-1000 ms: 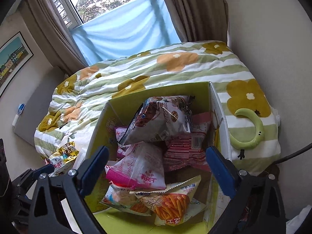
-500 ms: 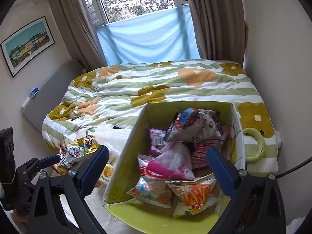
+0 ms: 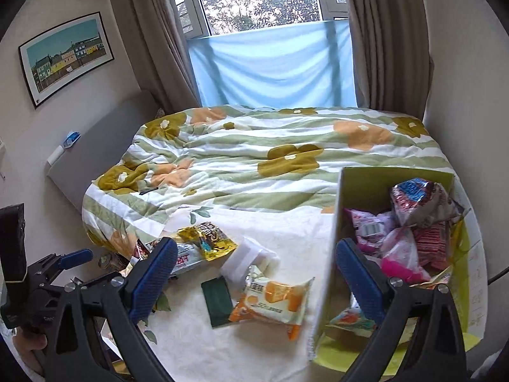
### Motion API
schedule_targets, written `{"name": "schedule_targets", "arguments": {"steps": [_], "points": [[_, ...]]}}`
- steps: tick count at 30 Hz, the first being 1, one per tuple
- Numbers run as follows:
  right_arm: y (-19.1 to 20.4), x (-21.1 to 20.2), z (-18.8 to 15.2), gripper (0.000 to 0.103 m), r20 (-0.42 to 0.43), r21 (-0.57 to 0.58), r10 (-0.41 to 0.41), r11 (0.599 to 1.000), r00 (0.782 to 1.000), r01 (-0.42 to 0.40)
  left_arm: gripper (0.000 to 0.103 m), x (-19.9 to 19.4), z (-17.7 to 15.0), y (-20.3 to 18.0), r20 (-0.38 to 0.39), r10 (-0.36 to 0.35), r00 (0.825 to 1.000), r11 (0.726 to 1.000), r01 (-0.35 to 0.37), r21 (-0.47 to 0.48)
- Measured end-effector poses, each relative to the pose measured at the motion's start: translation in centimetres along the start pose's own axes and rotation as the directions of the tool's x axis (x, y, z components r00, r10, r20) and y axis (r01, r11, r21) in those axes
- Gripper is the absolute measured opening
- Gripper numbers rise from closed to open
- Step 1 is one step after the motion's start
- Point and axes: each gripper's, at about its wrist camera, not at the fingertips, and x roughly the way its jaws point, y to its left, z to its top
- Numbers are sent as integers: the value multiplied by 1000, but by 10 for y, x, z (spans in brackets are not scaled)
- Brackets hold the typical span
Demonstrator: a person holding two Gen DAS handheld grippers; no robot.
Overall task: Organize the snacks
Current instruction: 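Grasp the white-yellow TATRE chip bag with the left tool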
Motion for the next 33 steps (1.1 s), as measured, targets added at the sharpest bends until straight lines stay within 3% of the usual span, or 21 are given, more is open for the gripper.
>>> {"name": "schedule_targets", "arguments": {"steps": [6,12,20,23,31,33], "points": [[47,43,-26,99,-53,-15,3,1000,999,-3,98,29,-14,60,-77,-15,997,1000,16,21],[77,75,-54,99,-114,-33,-17,999,993,13,98,65,-21,82,-143,-16,990,994,31,102],[90,120,-84,99,-225,-113,-33,994,974,8,98,118,-23,84,-204,22,979,988,10,155],[90,136,-93,99,-260,-146,-44,989,965,6,98,136,-25,79,-222,72,972,980,-28,197],[89,172,-110,92,-325,-240,-52,970,944,-30,98,151,-28,55,-189,192,963,940,-125,319],[90,179,-112,91,-341,-257,-47,965,939,-46,92,154,-29,51,-193,199,961,934,-127,333]]}}
